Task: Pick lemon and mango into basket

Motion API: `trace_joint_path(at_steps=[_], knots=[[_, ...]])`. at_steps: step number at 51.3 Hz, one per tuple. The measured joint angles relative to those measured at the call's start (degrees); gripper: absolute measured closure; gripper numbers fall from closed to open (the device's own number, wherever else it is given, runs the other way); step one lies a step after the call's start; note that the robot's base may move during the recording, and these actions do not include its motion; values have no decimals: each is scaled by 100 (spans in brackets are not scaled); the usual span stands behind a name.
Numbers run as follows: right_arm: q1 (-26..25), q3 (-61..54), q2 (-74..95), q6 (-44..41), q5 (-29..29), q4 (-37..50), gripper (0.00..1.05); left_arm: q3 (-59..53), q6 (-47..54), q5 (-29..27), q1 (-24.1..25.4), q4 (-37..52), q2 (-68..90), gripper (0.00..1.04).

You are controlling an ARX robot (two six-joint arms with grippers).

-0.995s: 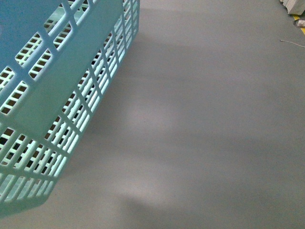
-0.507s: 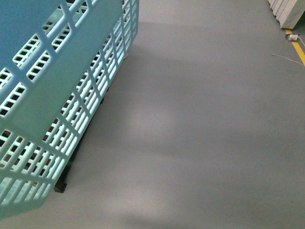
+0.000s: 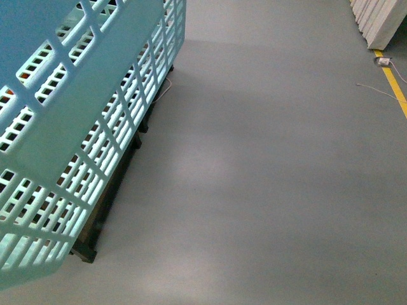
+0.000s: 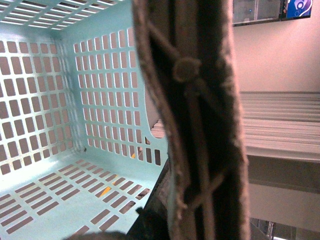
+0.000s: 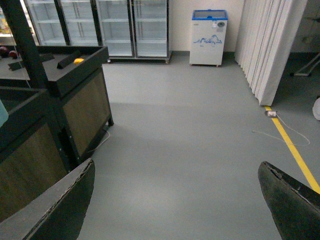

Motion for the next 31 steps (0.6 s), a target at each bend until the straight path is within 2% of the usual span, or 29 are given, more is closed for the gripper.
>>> trace_joint_path(at_steps=[20,31], knots=[[0,0,0,0,15,-2,9,0,-50,129,-55,0,2,100],[4,0,0,0,15,-2,9,0,-13,-22,-26,0,2,100]])
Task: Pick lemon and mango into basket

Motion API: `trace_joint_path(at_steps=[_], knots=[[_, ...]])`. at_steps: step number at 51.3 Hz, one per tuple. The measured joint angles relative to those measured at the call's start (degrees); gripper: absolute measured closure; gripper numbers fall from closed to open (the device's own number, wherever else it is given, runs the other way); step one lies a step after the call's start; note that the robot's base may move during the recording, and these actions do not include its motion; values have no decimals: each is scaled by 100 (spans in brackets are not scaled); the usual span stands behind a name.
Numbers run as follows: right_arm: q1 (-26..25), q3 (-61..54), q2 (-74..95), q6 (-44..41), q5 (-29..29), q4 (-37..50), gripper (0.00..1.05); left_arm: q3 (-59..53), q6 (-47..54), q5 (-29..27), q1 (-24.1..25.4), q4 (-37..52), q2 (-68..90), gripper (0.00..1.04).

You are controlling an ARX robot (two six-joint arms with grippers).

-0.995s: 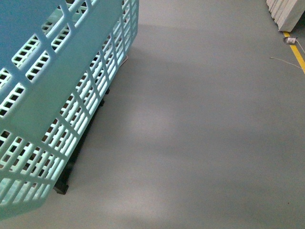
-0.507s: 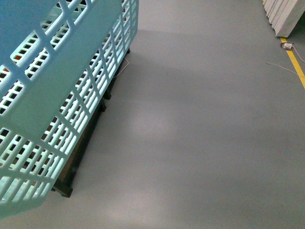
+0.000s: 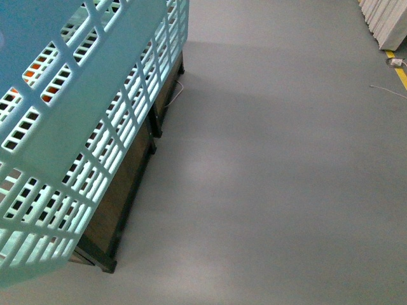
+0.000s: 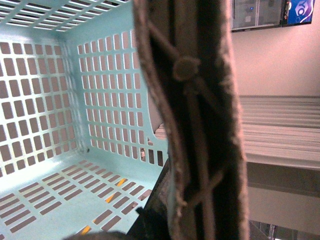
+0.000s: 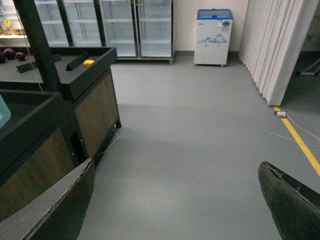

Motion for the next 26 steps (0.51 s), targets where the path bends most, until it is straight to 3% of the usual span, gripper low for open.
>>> trace_joint_path(at_steps=[26], knots=[[4,0,0,2,-4,0,9,2,13,22,2,0,2,100]])
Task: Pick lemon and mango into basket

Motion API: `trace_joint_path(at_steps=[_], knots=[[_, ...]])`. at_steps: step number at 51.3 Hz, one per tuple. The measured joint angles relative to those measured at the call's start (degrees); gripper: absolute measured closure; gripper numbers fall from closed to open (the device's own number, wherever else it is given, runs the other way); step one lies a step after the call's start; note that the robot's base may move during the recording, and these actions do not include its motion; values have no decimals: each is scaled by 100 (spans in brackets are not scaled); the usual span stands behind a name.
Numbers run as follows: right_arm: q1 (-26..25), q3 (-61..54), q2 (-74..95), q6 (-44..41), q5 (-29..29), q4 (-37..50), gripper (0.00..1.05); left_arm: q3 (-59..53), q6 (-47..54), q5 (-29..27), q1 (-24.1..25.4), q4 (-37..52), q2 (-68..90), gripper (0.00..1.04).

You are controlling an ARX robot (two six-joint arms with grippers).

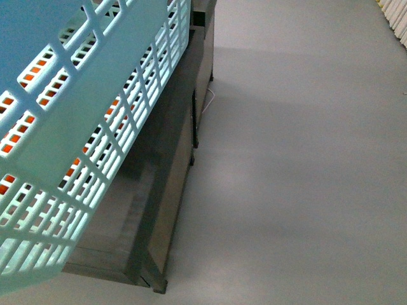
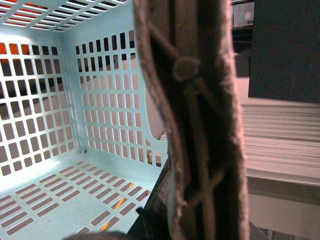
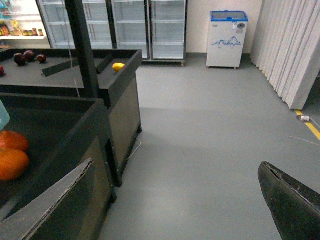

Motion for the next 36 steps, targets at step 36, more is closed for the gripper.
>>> trace_joint_path(at_steps=[36], knots=[[0,0,-2,-2,4,0,9,0,0,-4,2,0,0,100]])
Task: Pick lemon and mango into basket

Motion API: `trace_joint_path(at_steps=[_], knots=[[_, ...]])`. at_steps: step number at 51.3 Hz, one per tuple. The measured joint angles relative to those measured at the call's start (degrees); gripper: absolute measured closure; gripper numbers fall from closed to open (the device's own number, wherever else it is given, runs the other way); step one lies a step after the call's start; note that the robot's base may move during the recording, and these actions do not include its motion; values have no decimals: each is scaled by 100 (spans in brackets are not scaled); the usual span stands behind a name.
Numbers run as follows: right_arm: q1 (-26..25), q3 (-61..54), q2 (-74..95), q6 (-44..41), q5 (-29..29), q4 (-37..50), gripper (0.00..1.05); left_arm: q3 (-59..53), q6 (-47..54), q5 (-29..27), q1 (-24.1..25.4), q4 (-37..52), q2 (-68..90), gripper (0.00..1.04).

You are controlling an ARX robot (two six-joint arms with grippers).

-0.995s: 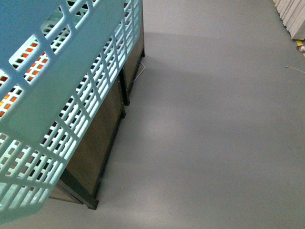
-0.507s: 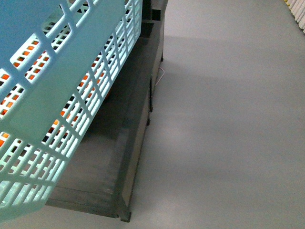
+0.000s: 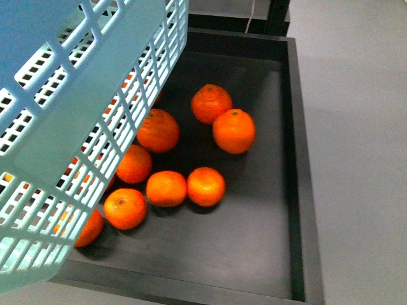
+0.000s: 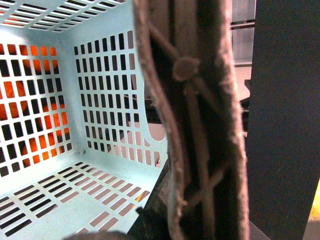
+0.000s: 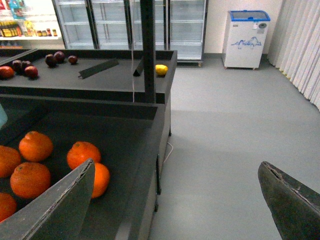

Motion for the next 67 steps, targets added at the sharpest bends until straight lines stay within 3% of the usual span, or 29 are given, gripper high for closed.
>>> trace_joint_path(at_steps=[67], knots=[[0,0,0,0,-7,0,9,4,0,2,0,0,4,100]])
